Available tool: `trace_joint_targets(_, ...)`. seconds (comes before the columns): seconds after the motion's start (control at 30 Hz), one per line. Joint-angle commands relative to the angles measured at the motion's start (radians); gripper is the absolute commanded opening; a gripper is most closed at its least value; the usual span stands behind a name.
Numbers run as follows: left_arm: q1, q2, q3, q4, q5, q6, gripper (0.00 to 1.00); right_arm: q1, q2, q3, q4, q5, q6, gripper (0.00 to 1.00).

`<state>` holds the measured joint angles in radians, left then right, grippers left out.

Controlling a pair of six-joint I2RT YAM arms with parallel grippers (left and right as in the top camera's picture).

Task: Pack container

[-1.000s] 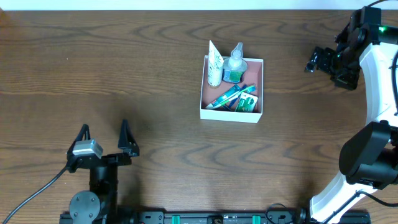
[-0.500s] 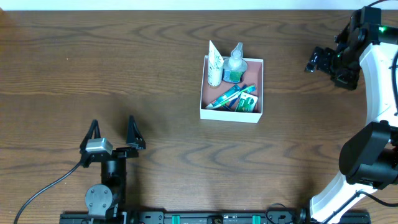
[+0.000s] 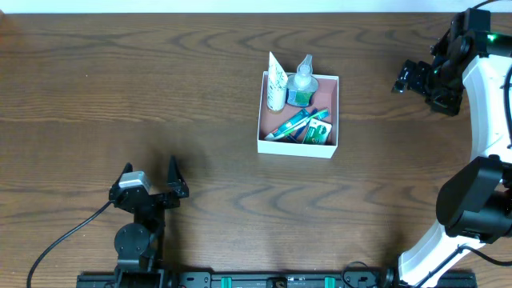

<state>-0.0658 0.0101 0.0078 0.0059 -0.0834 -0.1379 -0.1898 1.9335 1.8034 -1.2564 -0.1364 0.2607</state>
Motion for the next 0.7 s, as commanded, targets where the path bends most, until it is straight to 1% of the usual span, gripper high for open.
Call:
trace_joint_targets(0.0,0.006,-0.009,-0.004,-0.076,-0.002,-0.006,0.98,-0.006,0.004,0.005,0.0,0.006,0.012,0.99)
trace_joint_targets(0.2,0.014,-0.009,-0.004,-0.072,-0.002,-0.006,0.98,-0.006,0.004,0.005,0.0,0.006,0.012,0.99)
trace_joint_targets(0.43,0.071,-0.008,-0.004,-0.072,-0.002,-0.006,0.98,-0.006,0.004,0.005,0.0,0.006,0.012,0.99)
trace_joint_targets(0.67,0.07,-0.006,-0.004,-0.072,-0.002,-0.006,0.98,-0.006,0.004,0.005,0.0,0.006,0.012,0.99)
